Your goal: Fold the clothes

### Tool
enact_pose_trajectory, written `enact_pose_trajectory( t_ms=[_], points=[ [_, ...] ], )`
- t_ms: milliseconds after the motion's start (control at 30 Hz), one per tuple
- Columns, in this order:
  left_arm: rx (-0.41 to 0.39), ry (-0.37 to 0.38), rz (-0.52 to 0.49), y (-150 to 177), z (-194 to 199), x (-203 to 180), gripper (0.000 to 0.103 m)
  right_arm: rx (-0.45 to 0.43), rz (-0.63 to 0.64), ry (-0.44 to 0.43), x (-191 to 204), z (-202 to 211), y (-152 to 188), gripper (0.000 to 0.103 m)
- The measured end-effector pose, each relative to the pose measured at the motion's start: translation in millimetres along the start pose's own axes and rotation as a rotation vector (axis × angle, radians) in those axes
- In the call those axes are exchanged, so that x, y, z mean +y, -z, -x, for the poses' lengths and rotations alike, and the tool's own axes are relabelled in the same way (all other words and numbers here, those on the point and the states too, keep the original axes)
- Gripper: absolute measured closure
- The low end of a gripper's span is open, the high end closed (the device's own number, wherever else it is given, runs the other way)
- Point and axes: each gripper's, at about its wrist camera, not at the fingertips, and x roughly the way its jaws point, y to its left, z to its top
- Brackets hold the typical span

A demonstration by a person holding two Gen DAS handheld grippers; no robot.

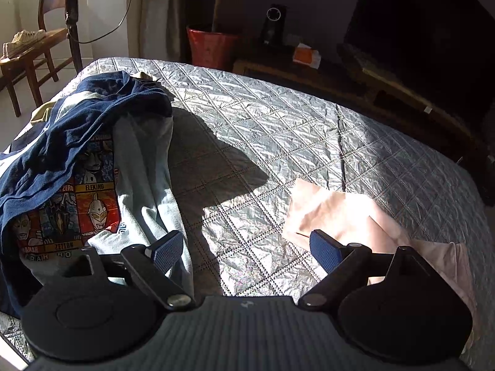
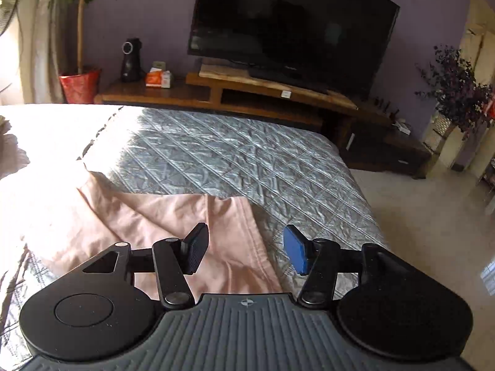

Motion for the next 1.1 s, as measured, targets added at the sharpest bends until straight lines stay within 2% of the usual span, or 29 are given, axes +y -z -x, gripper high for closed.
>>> enact_pose_trajectory(
  t_ms=[67,167,233,300,367,533,633,700,733,767,933,1033,1100],
  points=[
    [0.004,-0.001,0.007,0.0,-1.0,-0.2,0.016,0.035,0.069,-0.160,37.6,-11.5,-12.2,0.042],
    [0.009,0.005,0.018,-0.5,-2.4,-0.1,0.016,0.025,0.160,-0.321,94.3,-33.6,-31.7,0.047],
    [0.010,0.004,0.017,-0.4,-3.2,-1.4,0.016,0.034,0.210,-0.391,124.6,-55.6,-49.2,0.054],
    [0.012,0.000,0.013,-0.4,-5.1,-1.8,0.015,0.064,0.248,-0.428,151.8,-79.0,-65.0,0.060],
    [0.018,-0.003,0.016,-0.6,-6.9,-0.7,0.015,0.081,0.283,-0.417,168.5,-101.3,-77.3,0.065],
    [0.018,-0.003,0.035,-3.1,-7.3,7.0,0.015,0.187,0.326,-0.404,186.0,-148.7,-79.8,0.063],
    [0.022,-0.004,0.045,-4.2,-7.9,11.8,0.015,0.266,0.300,-0.453,186.3,-161.9,-67.0,0.064],
    [0.024,-0.005,0.047,-4.3,-8.0,13.5,0.015,0.286,0.297,-0.470,185.9,-162.1,-59.4,0.073],
    [0.024,-0.005,0.048,-4.4,-8.1,14.1,0.015,0.287,0.294,-0.473,184.1,-160.9,-56.9,0.097],
    [0.024,-0.005,0.050,-4.6,-8.0,14.7,0.015,0.273,0.264,-0.470,181.1,-157.8,-57.9,0.101],
    [0.028,-0.003,0.060,-4.7,-8.6,15.8,0.014,0.119,0.111,-0.518,156.0,-109.8,-87.1,0.101],
    [0.030,0.003,0.064,-4.7,-8.7,15.6,0.014,0.033,0.122,-0.548,157.1,-68.1,-95.0,0.101],
    [0.029,0.005,0.062,-4.9,-8.3,14.5,0.014,0.011,0.166,-0.577,169.2,-45.1,-83.1,0.101]
  ],
)
